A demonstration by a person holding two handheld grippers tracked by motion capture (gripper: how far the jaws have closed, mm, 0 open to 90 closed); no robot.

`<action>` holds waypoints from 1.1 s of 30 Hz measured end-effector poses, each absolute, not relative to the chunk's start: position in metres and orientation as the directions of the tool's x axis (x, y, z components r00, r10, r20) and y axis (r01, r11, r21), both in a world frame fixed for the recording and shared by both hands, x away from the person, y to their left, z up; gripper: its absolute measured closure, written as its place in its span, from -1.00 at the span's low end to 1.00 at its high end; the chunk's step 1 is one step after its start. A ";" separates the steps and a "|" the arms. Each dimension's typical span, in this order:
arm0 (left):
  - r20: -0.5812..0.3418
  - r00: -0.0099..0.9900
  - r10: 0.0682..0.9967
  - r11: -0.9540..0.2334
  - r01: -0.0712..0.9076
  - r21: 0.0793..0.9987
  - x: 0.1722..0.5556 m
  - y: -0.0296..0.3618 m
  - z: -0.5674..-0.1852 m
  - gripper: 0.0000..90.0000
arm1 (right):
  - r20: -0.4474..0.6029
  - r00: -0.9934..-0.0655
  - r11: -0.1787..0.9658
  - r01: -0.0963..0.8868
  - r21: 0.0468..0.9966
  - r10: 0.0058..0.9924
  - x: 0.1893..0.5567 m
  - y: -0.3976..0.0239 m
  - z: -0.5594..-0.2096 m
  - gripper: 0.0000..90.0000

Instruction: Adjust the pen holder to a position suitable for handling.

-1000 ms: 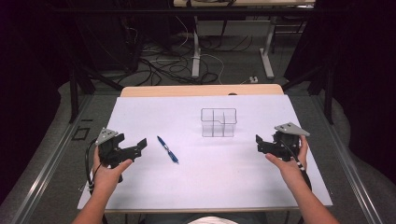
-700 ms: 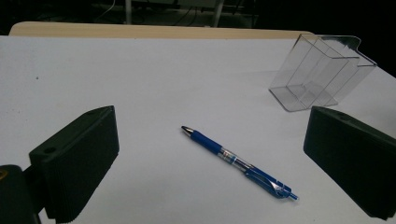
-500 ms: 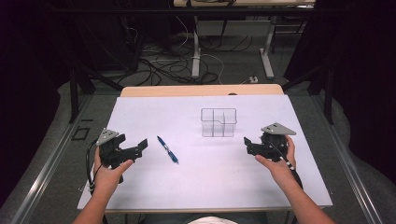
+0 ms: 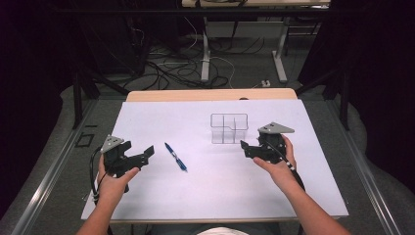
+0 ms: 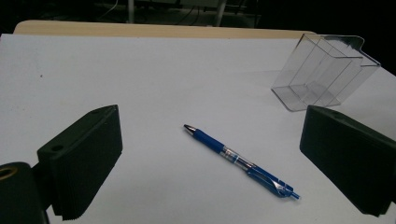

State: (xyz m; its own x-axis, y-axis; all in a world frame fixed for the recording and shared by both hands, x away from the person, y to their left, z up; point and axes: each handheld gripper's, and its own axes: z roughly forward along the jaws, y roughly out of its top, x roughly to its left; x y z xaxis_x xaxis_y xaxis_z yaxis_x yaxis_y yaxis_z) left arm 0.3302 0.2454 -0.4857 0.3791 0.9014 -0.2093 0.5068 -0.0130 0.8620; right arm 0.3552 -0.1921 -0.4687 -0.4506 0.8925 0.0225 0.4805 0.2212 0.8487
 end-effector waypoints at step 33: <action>-0.209 0.361 0.909 -0.012 0.525 0.851 0.332 0.246 -0.489 -0.77 | -0.003 -0.387 0.219 0.513 0.830 0.922 0.427 -0.184 -0.447 0.64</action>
